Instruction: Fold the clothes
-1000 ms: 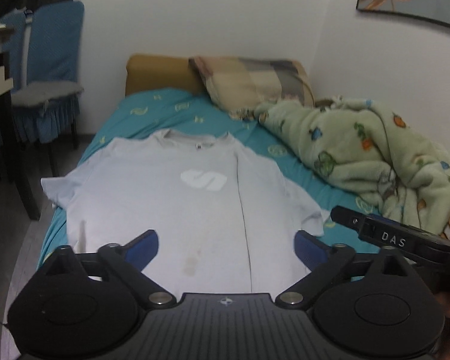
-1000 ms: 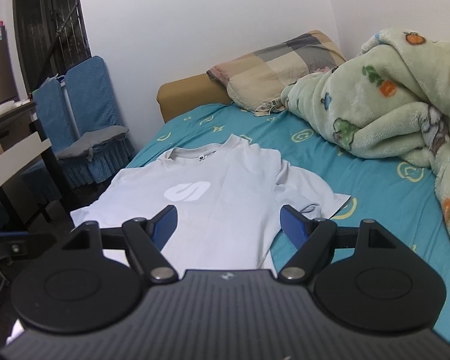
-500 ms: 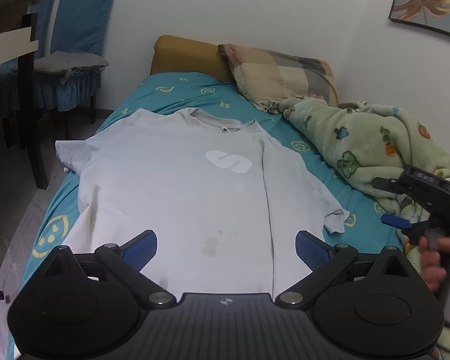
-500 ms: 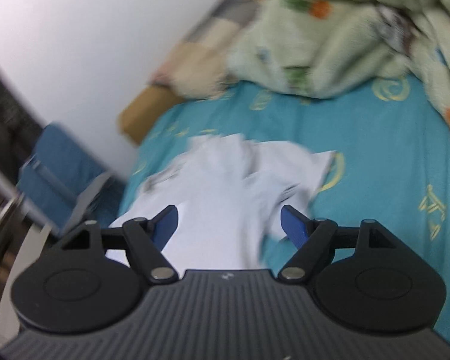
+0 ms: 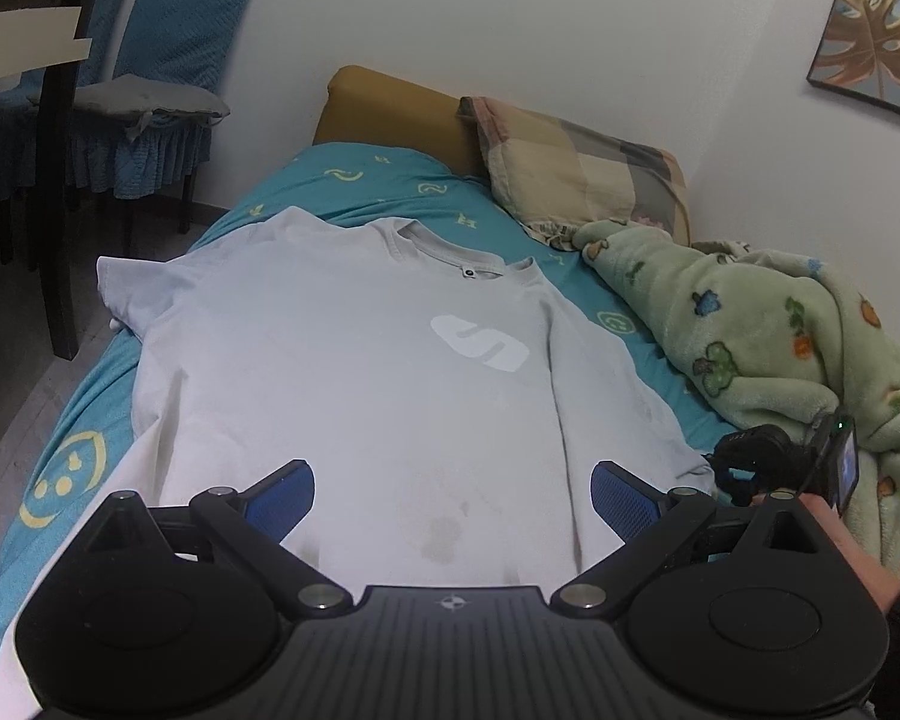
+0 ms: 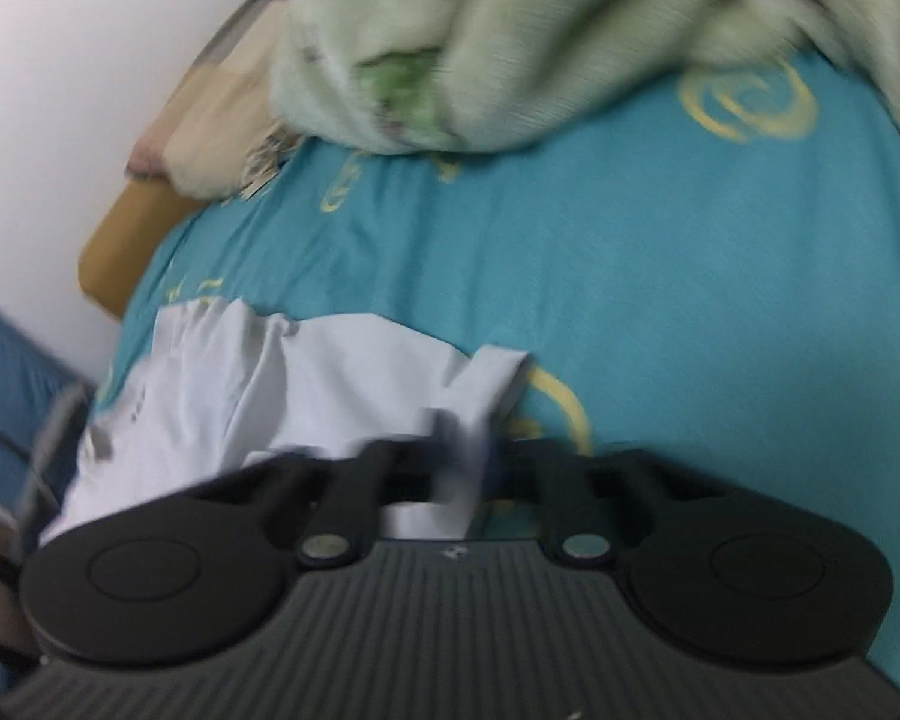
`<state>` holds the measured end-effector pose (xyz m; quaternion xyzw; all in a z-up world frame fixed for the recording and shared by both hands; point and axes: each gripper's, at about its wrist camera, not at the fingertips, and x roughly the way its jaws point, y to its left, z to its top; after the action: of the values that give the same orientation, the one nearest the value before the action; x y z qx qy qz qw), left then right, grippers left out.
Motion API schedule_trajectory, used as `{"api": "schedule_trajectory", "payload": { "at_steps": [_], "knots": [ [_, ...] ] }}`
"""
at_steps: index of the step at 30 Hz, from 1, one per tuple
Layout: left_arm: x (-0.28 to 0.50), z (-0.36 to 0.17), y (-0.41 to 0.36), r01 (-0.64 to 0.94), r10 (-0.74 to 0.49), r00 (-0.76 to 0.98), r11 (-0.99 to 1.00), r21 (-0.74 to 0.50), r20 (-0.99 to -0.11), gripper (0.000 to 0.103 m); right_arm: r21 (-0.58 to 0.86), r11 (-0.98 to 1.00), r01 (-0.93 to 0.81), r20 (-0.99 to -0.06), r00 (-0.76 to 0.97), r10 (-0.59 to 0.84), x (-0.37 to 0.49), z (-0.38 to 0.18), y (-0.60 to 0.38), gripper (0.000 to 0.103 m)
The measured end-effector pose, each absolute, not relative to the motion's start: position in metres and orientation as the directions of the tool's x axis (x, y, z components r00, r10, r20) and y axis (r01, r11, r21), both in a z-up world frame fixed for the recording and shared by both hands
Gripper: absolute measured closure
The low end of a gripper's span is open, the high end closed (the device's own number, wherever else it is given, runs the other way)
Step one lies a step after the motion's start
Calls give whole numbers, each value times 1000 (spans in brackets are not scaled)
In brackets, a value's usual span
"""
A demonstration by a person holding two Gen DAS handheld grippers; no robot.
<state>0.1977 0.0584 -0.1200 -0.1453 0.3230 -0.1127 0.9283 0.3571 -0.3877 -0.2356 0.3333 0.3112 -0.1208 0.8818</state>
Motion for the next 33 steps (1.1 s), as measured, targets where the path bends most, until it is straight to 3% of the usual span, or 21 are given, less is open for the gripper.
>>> {"api": "schedule_trajectory", "payload": {
  "at_steps": [4,9,12,15,16,18,19,20,24,29,33],
  "knots": [
    [207,-128,65,87,-320,749,915,-393,-580,3,387,841,379,-517,844,-143,369,-191,-396,98],
    [212,-135,65,94,-326,743,916,-391,-585,3,189,880,435,-456,833,-314,405,-151,-424,98],
    [215,-140,60,110,-326,735,923,-370,-595,3,97,884,457,-455,811,-369,430,-148,-438,98],
    [219,-147,55,123,-314,728,934,-335,-609,3,117,876,467,-468,804,-366,438,-154,-447,95],
    [220,-149,54,127,-314,726,935,-330,-612,4,133,877,463,-468,809,-356,437,-155,-448,92],
    [223,-152,53,131,-318,720,935,-329,-617,4,155,883,443,-486,812,-322,434,-156,-448,55],
    [223,-153,53,133,-321,718,934,-330,-618,4,159,891,425,-493,816,-302,429,-155,-446,31],
    [223,-153,53,136,-325,717,933,-333,-617,5,160,898,410,-497,820,-286,422,-154,-443,26],
    [221,-150,56,142,-353,709,919,-367,-610,5,107,905,413,-501,808,-309,373,-135,-416,26],
    [216,-146,62,134,-411,673,885,-445,-615,6,153,903,401,-541,799,-263,274,-91,-379,26],
    [206,-139,61,163,-500,631,833,-528,-593,9,345,890,298,-466,878,-113,157,-57,-366,26]
  ]
}}
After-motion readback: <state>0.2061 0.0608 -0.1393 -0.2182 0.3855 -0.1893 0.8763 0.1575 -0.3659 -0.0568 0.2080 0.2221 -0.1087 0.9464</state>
